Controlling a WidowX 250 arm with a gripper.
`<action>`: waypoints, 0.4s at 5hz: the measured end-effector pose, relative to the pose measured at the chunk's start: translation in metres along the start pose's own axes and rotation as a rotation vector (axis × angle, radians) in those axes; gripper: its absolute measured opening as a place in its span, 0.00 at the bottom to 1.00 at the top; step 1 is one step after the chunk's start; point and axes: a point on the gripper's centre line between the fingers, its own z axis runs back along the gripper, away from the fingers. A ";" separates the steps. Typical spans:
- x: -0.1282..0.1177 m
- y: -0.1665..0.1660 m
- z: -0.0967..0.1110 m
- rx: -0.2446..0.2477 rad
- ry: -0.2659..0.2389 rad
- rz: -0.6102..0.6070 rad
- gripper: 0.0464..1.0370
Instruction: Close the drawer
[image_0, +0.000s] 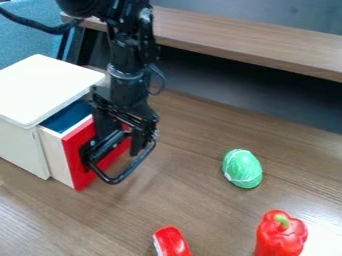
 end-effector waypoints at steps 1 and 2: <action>-0.001 0.011 -0.002 0.008 0.005 0.020 0.96; -0.001 0.018 -0.002 0.029 0.003 0.022 0.96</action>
